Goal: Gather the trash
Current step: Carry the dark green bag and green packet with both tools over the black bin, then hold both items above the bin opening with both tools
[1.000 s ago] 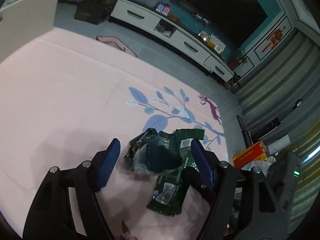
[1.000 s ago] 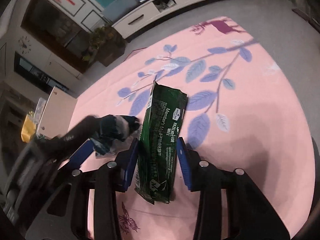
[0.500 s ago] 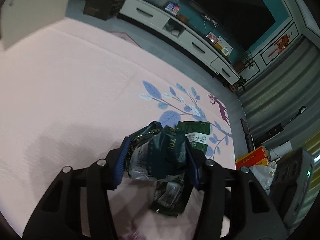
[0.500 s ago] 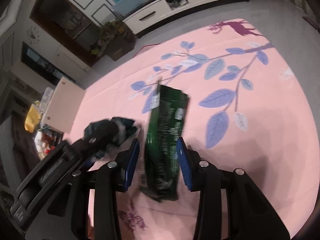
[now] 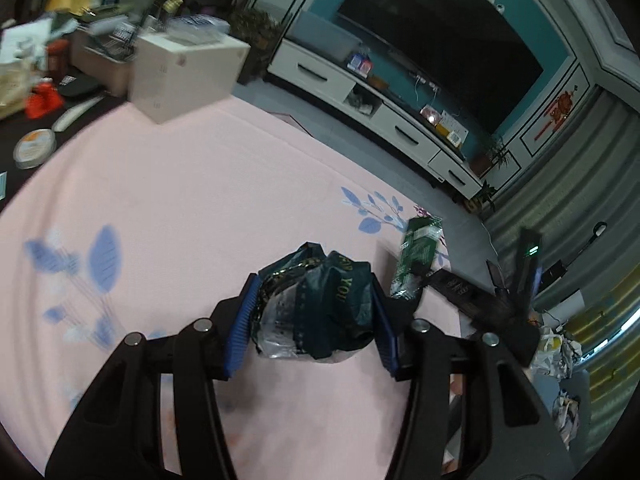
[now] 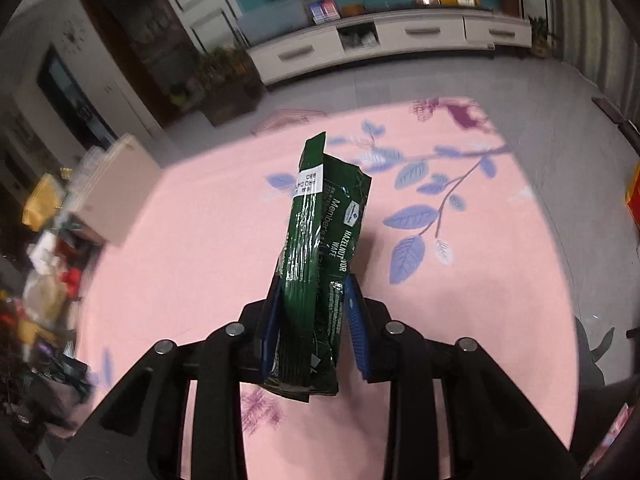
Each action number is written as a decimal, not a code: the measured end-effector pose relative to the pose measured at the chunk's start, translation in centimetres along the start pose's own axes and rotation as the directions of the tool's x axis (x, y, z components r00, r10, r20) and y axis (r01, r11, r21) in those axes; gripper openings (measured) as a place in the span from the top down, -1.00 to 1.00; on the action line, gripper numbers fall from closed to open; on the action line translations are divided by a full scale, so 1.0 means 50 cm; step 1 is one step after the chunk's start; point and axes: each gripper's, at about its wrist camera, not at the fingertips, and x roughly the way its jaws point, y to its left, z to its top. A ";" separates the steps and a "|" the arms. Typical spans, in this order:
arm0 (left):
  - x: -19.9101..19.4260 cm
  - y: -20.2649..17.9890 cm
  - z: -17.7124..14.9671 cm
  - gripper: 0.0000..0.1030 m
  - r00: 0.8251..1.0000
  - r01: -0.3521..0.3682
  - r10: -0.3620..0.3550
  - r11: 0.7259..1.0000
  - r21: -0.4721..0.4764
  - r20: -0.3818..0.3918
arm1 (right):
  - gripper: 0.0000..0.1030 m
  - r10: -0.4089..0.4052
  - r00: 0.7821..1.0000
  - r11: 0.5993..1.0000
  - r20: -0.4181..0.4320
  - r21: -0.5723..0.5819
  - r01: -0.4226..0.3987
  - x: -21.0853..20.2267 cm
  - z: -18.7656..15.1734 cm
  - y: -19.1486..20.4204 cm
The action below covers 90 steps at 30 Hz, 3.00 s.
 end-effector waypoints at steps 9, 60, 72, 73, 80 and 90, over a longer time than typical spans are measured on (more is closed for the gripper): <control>-0.135 0.014 -0.162 -0.04 0.998 -0.004 0.005 1.000 -0.023 0.064 | 0.38 0.157 0.982 0.986 0.101 -0.070 -0.151 -0.221 -0.166 0.050; -0.194 -0.345 -0.419 -0.08 0.980 0.178 -0.197 0.865 0.470 -0.008 | 0.36 -0.204 0.827 0.977 0.524 0.160 0.139 -0.670 -0.347 -0.196; -0.109 -0.477 -0.462 -0.08 0.948 0.317 -0.289 0.789 0.526 -0.137 | 0.36 -0.338 0.831 0.912 0.442 0.371 0.174 -0.647 -0.355 -0.362; -0.103 -0.483 -0.466 -0.08 0.946 0.322 -0.288 0.784 0.531 -0.148 | 0.36 -0.331 0.837 0.910 0.436 0.383 0.161 -0.643 -0.356 -0.373; -0.038 -0.532 -0.497 -0.08 0.921 0.389 -0.296 0.742 0.545 -0.254 | 0.36 -0.363 0.858 0.871 0.364 0.459 0.174 -0.608 -0.365 -0.435; 0.066 -0.568 -0.509 -0.08 0.868 0.469 -0.296 0.752 0.462 -0.400 | 0.36 -0.367 0.893 0.832 0.260 0.522 0.189 -0.548 -0.361 -0.494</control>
